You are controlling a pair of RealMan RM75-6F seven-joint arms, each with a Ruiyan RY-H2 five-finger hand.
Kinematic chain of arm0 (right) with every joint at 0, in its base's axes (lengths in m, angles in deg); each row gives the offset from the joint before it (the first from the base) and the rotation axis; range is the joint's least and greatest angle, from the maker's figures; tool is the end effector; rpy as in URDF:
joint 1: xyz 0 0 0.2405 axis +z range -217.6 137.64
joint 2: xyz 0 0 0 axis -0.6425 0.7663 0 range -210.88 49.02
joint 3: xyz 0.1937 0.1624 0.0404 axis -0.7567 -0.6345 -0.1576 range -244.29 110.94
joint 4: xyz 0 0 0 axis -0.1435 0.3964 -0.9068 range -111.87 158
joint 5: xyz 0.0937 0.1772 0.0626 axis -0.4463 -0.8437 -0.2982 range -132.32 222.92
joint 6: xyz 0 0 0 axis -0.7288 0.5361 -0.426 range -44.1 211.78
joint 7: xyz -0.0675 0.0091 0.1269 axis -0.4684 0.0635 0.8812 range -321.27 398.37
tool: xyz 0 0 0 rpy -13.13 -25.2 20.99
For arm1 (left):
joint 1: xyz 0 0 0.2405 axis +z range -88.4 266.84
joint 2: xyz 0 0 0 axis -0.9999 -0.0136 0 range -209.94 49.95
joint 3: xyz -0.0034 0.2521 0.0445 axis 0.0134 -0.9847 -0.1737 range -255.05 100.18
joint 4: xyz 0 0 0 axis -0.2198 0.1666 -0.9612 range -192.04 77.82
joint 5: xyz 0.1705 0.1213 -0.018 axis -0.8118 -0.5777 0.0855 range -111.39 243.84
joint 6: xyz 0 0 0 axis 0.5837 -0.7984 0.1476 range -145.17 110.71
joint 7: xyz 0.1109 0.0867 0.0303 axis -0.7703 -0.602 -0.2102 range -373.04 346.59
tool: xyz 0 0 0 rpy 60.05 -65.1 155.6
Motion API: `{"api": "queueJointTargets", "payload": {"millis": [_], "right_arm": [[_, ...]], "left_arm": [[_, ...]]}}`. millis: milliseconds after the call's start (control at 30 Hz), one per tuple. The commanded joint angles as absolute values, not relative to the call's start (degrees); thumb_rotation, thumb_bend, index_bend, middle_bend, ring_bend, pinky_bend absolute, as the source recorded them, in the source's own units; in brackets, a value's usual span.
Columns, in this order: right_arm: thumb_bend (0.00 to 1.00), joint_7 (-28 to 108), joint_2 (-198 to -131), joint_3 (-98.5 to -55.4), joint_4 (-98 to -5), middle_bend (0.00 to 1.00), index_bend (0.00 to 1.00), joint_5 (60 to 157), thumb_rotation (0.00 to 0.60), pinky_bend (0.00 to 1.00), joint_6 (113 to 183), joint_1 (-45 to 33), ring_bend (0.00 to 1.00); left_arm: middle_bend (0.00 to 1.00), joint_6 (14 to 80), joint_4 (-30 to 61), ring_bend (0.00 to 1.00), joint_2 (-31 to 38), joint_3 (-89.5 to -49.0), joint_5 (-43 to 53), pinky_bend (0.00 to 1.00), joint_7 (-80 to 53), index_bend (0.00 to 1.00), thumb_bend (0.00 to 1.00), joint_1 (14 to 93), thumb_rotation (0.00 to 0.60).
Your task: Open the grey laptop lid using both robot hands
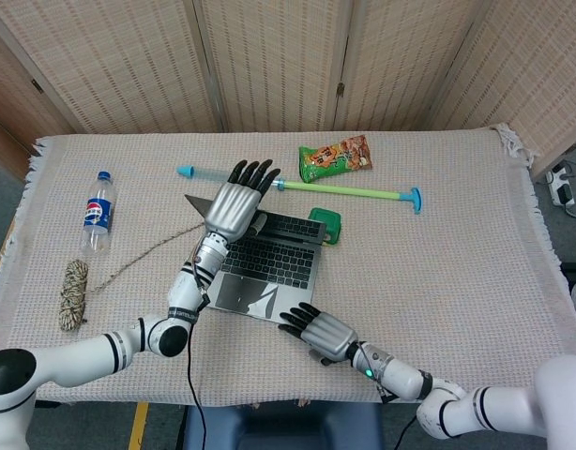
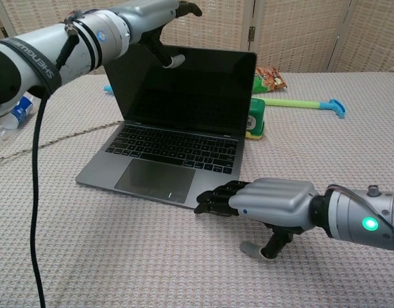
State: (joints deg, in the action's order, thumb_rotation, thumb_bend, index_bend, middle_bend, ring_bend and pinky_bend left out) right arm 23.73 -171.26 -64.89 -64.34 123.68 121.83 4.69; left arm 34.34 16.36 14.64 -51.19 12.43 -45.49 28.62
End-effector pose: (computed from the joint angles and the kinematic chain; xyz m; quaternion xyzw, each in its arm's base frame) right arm -0.1499 -0.2560 -0.0861 0.8883 -0.3339 0.2425 0.2017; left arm -0.0158 0.4360 0.0082 -0.7186 -0.2773 -0.4391 0.4625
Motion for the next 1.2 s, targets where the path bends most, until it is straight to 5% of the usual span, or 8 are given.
{"api": "queueJointTargets", "payload": {"millis": [33,767,1200], "right_arm": [[0.55,23.7,-171.3,-64.9,-64.3,0.00,0.00,123.5,0.600,0.00,121.9,4.8,0.00],[0.55,23.0,-171.9,-64.9,-64.0,0.00,0.00,121.6,0.600,0.00,122.1,5.4,0.01],[0.55,23.6,-171.0,-64.8,-65.7,0.00,0.00,122.5,0.600,0.00,124.6,4.7,0.05]], "left_arm": [[0.00,33.5,15.4,0.00,14.1,-50.4,16.0,0.00,-47.3,0.00,0.42,26.8,0.600],[0.00,32.1,3.6,0.00,13.9,-51.6,34.9,0.00,-54.7,0.00,0.41,21.0,0.600],[0.00,32.1,4.1,0.00,10.4,-53.4,35.3,0.00,-50.9,0.00,0.40,24.2,0.600]]}}
